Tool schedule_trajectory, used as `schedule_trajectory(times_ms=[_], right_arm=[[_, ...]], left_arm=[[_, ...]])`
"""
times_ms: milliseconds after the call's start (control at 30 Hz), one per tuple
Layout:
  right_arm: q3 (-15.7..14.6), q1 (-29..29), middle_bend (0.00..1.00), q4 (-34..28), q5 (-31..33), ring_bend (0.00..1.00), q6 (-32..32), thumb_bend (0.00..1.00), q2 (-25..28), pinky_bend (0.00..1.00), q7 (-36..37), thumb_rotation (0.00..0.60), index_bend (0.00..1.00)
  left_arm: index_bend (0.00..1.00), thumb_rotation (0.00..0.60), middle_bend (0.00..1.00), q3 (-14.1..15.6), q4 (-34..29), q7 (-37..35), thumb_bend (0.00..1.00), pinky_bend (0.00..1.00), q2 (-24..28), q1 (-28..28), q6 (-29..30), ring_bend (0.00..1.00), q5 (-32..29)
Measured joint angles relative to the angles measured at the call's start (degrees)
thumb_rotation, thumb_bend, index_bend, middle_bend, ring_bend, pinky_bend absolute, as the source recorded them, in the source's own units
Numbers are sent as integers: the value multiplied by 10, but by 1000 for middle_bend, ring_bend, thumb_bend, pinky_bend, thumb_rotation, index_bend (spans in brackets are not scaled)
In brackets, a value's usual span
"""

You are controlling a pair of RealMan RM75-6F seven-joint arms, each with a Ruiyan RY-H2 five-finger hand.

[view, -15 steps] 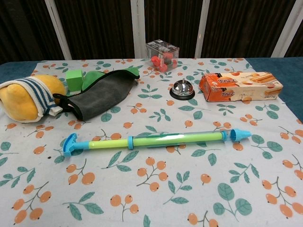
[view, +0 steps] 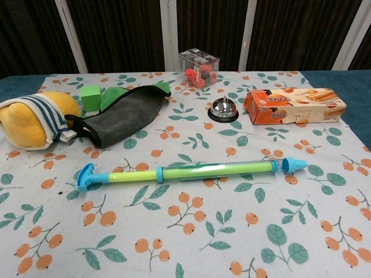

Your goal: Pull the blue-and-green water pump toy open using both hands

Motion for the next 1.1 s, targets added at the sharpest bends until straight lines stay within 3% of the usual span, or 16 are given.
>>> schedule_trajectory(times_ms=[233, 433, 767, 1100], right_arm=[[1, 2, 0, -1, -3, 0, -8, 320, 0, 0, 3, 600, 0], [2, 1, 0, -2, -5, 0, -11, 319, 4, 0, 15, 600, 0], [4, 0, 0, -4, -7, 0, -17, 319, 7, 0, 25, 600, 0], [6, -1, 0, -7, -10, 0, -21, 319, 10, 0, 37, 600, 0]], left_arm=[[346, 600, 127, -22, -54, 69, 182, 82, -15, -37, -54, 0, -7], [426, 600, 162, -64, -106, 178, 255, 94, -59, -90, -129, 0, -65], [452, 600, 174, -138, -121, 402, 326, 94, -209, -186, -202, 0, -241], [480, 600, 176, -176, -64, 551, 345, 94, -348, -260, -192, 0, -378]])
